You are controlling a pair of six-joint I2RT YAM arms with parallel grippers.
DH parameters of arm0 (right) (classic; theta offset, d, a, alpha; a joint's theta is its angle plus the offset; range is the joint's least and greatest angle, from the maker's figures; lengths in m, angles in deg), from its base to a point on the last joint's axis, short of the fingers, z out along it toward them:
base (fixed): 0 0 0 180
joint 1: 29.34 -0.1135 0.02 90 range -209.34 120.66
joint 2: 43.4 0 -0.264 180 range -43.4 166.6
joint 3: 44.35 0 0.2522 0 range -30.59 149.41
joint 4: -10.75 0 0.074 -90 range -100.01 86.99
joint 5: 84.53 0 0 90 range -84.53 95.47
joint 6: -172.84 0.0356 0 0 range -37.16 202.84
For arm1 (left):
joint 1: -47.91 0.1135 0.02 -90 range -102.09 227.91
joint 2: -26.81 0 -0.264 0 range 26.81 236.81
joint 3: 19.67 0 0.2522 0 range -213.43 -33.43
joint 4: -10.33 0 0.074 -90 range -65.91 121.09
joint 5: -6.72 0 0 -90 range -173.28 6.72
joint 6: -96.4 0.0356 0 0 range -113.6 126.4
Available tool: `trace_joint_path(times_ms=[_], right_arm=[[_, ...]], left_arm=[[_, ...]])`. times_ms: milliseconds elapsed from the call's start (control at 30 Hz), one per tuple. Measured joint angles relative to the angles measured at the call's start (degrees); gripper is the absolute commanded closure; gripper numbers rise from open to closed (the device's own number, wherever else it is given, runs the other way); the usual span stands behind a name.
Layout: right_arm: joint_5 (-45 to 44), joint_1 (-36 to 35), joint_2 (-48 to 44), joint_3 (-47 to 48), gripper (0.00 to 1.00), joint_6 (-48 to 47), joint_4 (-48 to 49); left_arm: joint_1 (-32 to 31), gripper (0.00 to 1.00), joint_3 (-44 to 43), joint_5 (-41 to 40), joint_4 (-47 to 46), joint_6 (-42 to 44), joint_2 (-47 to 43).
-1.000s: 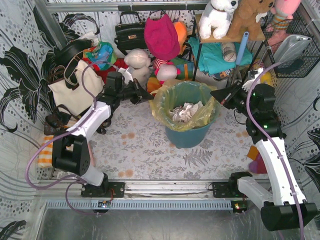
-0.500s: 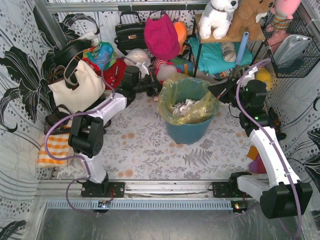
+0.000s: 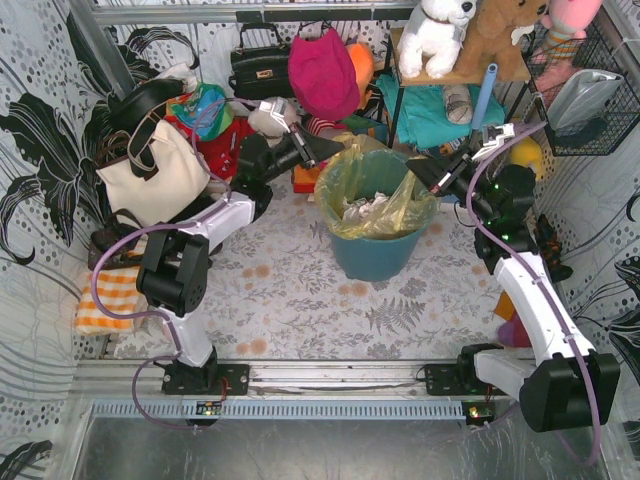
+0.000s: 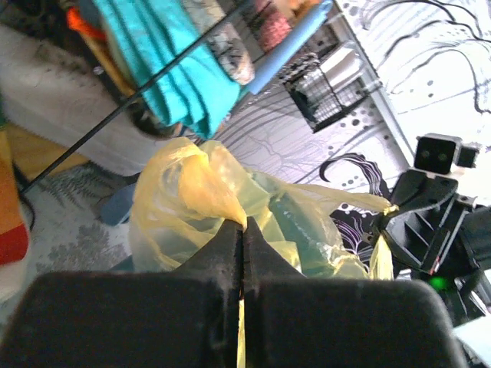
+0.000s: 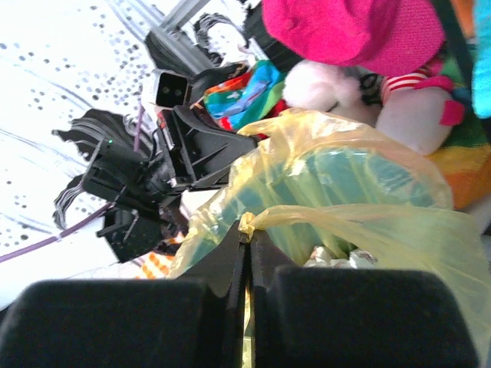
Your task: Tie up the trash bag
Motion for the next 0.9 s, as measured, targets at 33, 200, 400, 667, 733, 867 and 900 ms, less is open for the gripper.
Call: trace_joint_path(times_ms=[33, 200, 400, 667, 733, 867, 900], right_arm=[[1.01, 0.0, 0.0, -0.48, 1.0, 0.39, 1.44], [5.62, 0.0, -0.17, -3.04, 1.0, 2.73, 7.82], [9.55, 0.0, -2.19, -3.89, 1.0, 5.25, 11.8], [11.87, 0.0, -7.78, -3.93, 1.0, 6.75, 12.68], [11.72, 0.0, -9.09, -3.93, 1.0, 6.64, 11.08], [10.99, 0.0, -10.27, -3.93, 1.0, 6.54, 7.82], [10.84, 0.0, -10.25, -3.93, 1.0, 6.54, 7.28]], left_arm=[[-0.24, 0.98, 0.9, -0.13, -2.95, -0.26, -0.07], [-0.79, 1.0, 4.87, -0.28, -17.46, -2.8, -0.11], [-0.79, 1.0, 7.78, -0.26, -33.62, -7.26, -0.57], [-0.79, 1.0, 18.27, -0.31, -36.39, -6.36, -12.92], [-0.85, 1.0, 20.41, -0.81, -32.44, -3.63, -18.49], [-0.9, 1.0, 22.1, -3.74, -20.63, 3.02, -29.97], [-0.9, 1.0, 22.23, -4.42, -17.68, 4.52, -32.46]])
